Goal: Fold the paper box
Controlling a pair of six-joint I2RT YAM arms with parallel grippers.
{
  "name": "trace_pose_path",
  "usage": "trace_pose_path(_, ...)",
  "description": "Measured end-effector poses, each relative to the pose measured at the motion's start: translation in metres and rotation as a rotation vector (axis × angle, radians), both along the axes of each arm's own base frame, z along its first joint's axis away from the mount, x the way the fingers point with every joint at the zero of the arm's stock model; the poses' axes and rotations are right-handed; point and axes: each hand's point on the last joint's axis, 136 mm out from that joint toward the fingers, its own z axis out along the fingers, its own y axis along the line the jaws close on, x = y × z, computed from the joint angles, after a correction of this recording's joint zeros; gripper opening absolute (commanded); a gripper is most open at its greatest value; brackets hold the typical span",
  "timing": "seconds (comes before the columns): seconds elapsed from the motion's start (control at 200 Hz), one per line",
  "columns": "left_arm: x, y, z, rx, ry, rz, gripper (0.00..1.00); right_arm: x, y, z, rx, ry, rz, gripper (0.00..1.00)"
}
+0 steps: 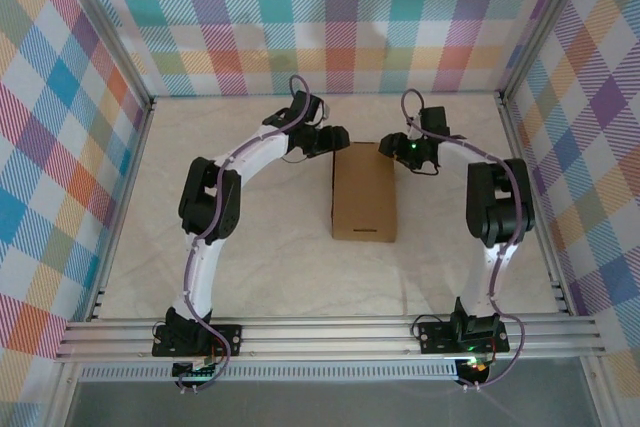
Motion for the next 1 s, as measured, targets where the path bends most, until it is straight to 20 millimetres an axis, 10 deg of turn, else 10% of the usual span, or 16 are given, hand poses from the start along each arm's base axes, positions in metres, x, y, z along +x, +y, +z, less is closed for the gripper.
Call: trace_pose_path(1.0,0.027,0.011,-0.039,-0.032,0.106,0.008,0.38,0.016,0.021,-0.012,0.039,0.023,0.216,0.53)
